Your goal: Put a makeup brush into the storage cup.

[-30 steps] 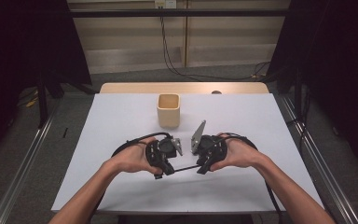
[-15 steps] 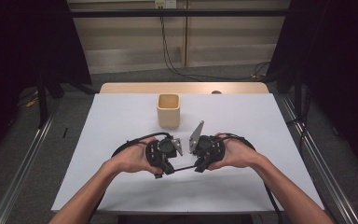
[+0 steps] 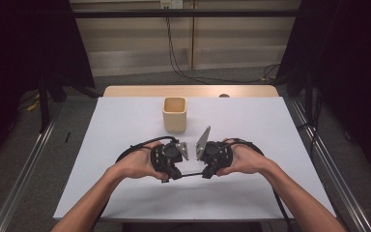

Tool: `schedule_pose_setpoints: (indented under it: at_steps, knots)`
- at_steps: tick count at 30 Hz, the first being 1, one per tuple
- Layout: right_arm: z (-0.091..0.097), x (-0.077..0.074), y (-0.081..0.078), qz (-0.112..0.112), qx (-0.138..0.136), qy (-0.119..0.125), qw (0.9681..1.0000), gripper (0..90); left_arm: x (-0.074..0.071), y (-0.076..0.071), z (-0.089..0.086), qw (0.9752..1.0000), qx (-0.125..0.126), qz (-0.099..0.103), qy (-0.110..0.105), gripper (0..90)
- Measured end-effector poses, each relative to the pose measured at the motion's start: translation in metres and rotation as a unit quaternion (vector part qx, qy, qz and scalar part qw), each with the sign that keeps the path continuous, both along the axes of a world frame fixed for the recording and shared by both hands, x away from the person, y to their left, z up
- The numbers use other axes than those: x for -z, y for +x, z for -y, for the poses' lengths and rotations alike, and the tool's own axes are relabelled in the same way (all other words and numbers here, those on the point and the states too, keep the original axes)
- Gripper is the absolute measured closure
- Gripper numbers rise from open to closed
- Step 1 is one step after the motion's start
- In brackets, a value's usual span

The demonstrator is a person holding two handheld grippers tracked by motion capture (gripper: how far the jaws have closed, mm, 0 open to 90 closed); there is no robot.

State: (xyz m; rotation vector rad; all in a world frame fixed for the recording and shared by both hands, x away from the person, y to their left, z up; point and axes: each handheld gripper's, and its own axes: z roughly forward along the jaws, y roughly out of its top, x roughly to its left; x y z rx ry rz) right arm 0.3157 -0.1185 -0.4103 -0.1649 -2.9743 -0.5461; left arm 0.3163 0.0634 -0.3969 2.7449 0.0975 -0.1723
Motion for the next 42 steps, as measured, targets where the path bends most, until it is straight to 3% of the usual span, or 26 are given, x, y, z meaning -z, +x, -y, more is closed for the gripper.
schedule_pose_setpoints:
  at_steps: [1, 6, 8, 12, 13, 20, 23, 28, 30, 35, 42]
  knots:
    - [0.001, 0.000, 0.000, 0.000, 0.002, 0.004, 1.0000, 85.9, 0.000, -0.001, -0.001, 0.9999, -0.007, 0.007, -0.004, 85.2]
    - [0.003, -0.002, -0.001, -0.001, 0.001, 0.011, 0.9999, 86.5, 0.000, 0.001, -0.002, 1.0000, -0.002, 0.007, -0.007, 84.3]
    - [0.004, -0.002, -0.001, 0.000, 0.001, 0.013, 0.9999, 86.6, 0.001, 0.000, -0.002, 0.9998, -0.013, 0.005, -0.015, 83.9]
    - [0.005, -0.003, -0.001, -0.002, 0.004, 0.015, 0.9999, 86.7, 0.002, 0.003, -0.003, 0.9998, -0.007, 0.006, -0.017, 82.7]
    - [0.005, -0.003, -0.001, -0.005, 0.007, 0.014, 0.9999, 86.7, 0.003, 0.002, -0.004, 0.9995, -0.018, 0.004, -0.024, 82.0]
    - [0.008, -0.004, -0.001, -0.005, 0.009, 0.018, 0.9998, 86.7, 0.008, 0.004, -0.011, 0.9982, -0.036, 0.011, -0.048, 67.0]
    - [0.010, -0.004, -0.001, -0.004, 0.015, 0.021, 0.9997, 86.7, 0.009, 0.005, -0.016, 0.9964, -0.051, 0.016, -0.065, 59.5]
    - [0.013, -0.003, 0.000, -0.006, 0.025, 0.021, 0.9995, 86.7, 0.010, 0.008, -0.026, 0.9909, -0.088, 0.034, -0.096, 40.0]
    - [0.015, -0.003, 0.000, -0.004, 0.033, 0.021, 0.9992, 86.7, 0.010, 0.009, -0.030, 0.9889, -0.103, 0.040, -0.099, 28.0]
    - [0.020, -0.002, 0.000, -0.004, 0.038, 0.028, 0.9989, 86.7, 0.011, 0.008, -0.038, 0.9860, -0.118, 0.044, -0.110, 19.2]
    - [0.032, -0.001, 0.000, -0.002, 0.053, 0.035, 0.9980, 86.7, 0.013, 0.006, -0.049, 0.9799, -0.155, 0.044, -0.117, 6.6]
